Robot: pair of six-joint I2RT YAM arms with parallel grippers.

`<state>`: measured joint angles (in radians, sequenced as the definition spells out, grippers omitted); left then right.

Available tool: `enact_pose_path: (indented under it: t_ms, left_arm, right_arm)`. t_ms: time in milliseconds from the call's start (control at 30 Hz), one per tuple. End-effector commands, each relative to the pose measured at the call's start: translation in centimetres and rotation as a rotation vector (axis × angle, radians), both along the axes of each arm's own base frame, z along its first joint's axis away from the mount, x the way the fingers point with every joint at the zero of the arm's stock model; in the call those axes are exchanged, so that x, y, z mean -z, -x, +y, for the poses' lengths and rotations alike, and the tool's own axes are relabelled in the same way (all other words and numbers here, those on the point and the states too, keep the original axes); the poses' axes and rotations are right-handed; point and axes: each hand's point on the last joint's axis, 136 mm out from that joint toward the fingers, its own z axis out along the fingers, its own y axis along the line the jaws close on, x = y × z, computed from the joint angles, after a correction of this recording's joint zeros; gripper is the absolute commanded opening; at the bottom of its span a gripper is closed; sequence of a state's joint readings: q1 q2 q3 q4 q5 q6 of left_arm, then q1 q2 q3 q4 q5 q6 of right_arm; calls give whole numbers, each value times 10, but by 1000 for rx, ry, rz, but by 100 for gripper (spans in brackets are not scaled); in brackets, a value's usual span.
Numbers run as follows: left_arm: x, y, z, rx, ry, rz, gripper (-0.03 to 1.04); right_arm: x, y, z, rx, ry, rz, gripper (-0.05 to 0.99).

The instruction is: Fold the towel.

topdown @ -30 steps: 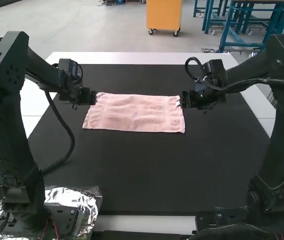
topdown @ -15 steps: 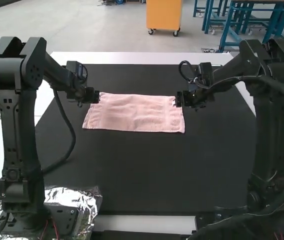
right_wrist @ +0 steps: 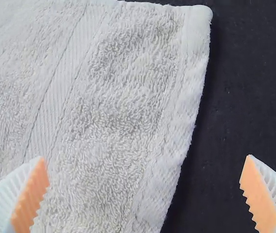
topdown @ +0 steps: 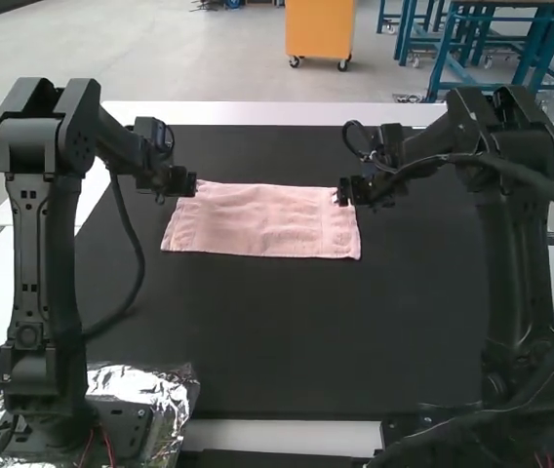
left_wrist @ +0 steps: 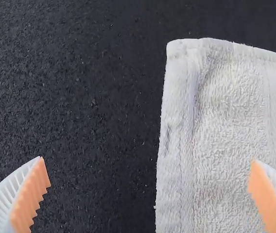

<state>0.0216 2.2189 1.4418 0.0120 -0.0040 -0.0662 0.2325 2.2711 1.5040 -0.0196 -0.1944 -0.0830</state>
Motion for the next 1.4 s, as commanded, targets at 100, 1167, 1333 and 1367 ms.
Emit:
enact_pose_path:
  t_ms: [100,1167,1333,1367]
  left_arm:
    - [-3,-13,11,-9,-18,-7,95]
    - [18,-2,-11,106,76,43,2]
    - [-12,-6,-11,115,90,-9,2]
    - [-16,-6,-11,118,92,-12,2]
  right_arm:
    - [-3,-15,9,-24,27,-31,91]
    - [4,5,18,-122,-34,71,-2]
    - [-29,-7,22,-113,-66,13,-2]
    - [-34,-8,23,-114,-73,6,-2]
